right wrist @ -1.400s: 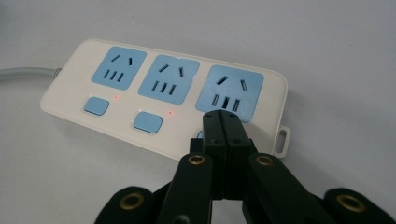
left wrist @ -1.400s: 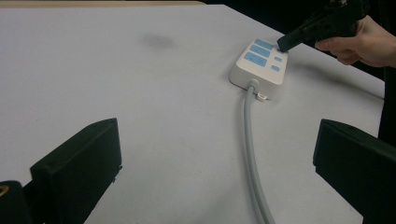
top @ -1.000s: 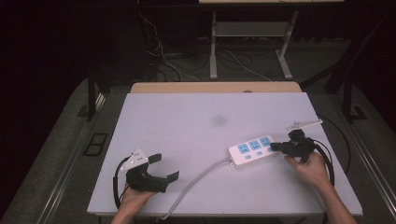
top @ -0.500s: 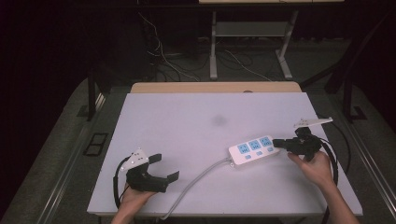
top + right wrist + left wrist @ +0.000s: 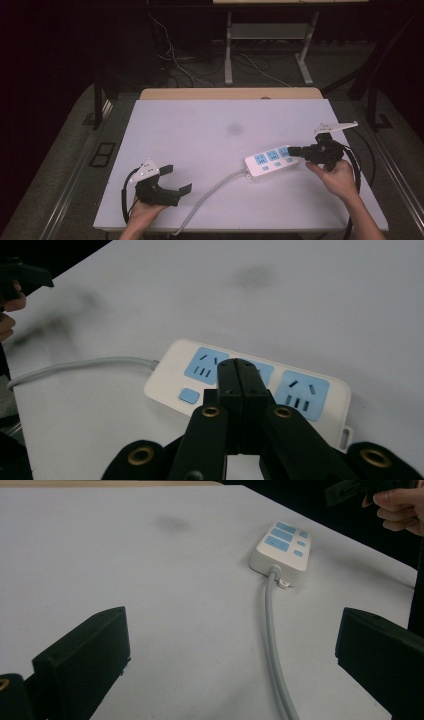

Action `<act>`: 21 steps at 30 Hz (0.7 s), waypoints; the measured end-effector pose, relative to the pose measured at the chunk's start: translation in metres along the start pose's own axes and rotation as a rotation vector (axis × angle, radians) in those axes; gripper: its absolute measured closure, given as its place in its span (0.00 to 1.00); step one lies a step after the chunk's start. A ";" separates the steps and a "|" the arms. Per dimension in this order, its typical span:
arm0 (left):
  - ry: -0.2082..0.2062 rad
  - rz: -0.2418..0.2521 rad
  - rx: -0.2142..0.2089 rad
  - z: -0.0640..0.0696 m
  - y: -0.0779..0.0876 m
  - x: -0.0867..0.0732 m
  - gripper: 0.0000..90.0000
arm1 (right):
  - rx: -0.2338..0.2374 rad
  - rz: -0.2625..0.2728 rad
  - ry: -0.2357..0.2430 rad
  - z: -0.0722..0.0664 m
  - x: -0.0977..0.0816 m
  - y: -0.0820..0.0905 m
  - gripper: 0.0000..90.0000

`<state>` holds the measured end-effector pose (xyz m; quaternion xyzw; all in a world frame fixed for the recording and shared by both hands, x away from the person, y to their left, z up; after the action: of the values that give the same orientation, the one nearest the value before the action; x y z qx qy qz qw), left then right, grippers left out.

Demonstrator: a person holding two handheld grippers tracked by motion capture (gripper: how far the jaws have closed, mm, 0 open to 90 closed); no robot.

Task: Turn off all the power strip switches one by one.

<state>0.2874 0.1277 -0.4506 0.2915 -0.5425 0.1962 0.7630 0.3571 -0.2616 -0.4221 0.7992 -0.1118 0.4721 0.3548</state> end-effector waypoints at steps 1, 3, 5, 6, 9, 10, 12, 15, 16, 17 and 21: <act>0.000 -0.001 0.000 0.000 0.000 0.000 0.00 | 0.005 -0.005 -0.004 -0.002 0.000 -0.001 1.00; 0.000 0.000 -0.001 0.000 0.000 0.000 0.00 | 0.011 -0.016 -0.001 -0.005 0.000 -0.004 1.00; 0.001 0.001 0.000 0.000 0.000 0.000 0.00 | 0.014 -0.027 0.001 -0.008 0.000 -0.006 1.00; 0.001 0.002 0.000 0.000 0.000 0.000 0.00 | 0.018 -0.029 0.002 -0.010 0.001 -0.007 1.00; 0.001 0.001 0.001 0.000 0.000 0.000 0.00 | 0.025 -0.042 0.008 -0.013 0.001 -0.010 1.00; 0.001 0.002 0.001 0.000 0.000 0.000 0.00 | 0.028 -0.043 0.008 -0.014 0.001 -0.011 1.00; -0.001 0.000 0.001 0.000 0.000 0.000 0.00 | 0.034 -0.051 0.007 -0.017 0.001 -0.013 1.00; -0.002 0.001 0.000 0.001 0.000 0.000 0.00 | 0.038 -0.068 0.010 -0.019 -0.001 -0.018 1.00; -0.002 0.001 0.001 0.001 0.000 0.000 0.00 | 0.040 -0.072 0.013 -0.019 -0.002 -0.020 1.00; -0.001 0.002 0.001 0.001 0.000 0.000 0.00 | 0.040 -0.080 0.014 -0.019 -0.002 -0.021 1.00; 0.000 0.003 0.003 0.000 0.001 0.000 0.00 | 0.037 -0.098 0.016 -0.019 -0.005 -0.027 1.00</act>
<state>0.2868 0.1285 -0.4501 0.2920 -0.5427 0.1980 0.7622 0.3559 -0.2300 -0.4334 0.8063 -0.0609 0.4626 0.3635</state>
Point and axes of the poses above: each handheld gripper's, and its own axes: y roughly backward along the jaws, x roughly out of its top, z roughly to its right, the point moved 7 cm from there along -y, roughly forward along the jaws, and after that the axes turned 10 degrees about z, right-handed, at the moved point
